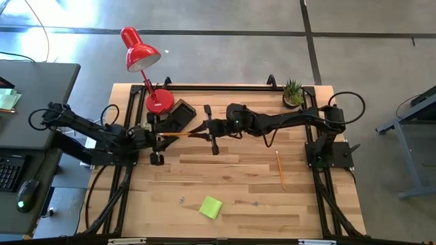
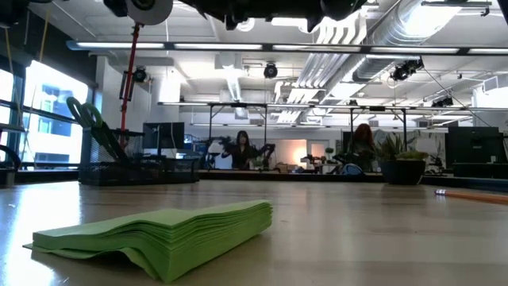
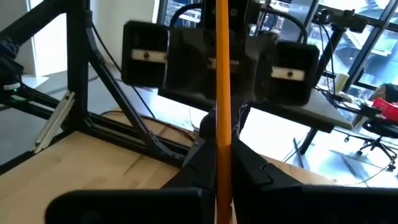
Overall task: Pick and place office supplies into organizer
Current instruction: Put the left yellow pencil into the desk organizer
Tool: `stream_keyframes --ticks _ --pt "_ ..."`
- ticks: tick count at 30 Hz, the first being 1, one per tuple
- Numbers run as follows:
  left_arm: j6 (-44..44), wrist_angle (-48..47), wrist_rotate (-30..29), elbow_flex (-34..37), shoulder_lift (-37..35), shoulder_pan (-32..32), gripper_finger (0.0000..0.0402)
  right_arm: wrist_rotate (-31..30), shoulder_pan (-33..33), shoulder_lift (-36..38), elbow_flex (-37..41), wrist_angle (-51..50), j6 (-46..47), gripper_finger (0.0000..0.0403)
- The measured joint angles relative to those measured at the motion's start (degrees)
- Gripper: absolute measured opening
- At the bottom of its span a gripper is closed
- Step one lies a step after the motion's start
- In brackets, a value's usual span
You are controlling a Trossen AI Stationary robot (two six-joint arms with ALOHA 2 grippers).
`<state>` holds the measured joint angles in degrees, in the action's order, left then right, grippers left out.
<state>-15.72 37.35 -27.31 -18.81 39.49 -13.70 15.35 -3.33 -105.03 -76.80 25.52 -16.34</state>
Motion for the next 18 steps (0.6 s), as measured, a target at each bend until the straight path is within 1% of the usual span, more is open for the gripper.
stream_keyframes --ticks 4,13,16,18 --pt "-1.96 3.66 0.98 -0.02 1.99 -0.19 0.0113 -0.04 0.07 0.0 0.0 -1.15 0.27 0.0013" --pt "-3.94 6.64 2.89 -0.02 1.96 -0.19 0.0113 -1.66 0.11 0.0 -0.02 -3.39 1.08 0.0013" --pt "-3.99 6.3 0.63 -0.02 1.98 -0.19 0.0109 -1.71 0.11 0.0 -0.02 -3.63 1.09 0.0013" --pt "-3.99 5.99 -0.84 -0.02 1.98 -0.17 0.0094 -1.75 0.11 0.0 -0.02 -3.63 1.09 0.0013"
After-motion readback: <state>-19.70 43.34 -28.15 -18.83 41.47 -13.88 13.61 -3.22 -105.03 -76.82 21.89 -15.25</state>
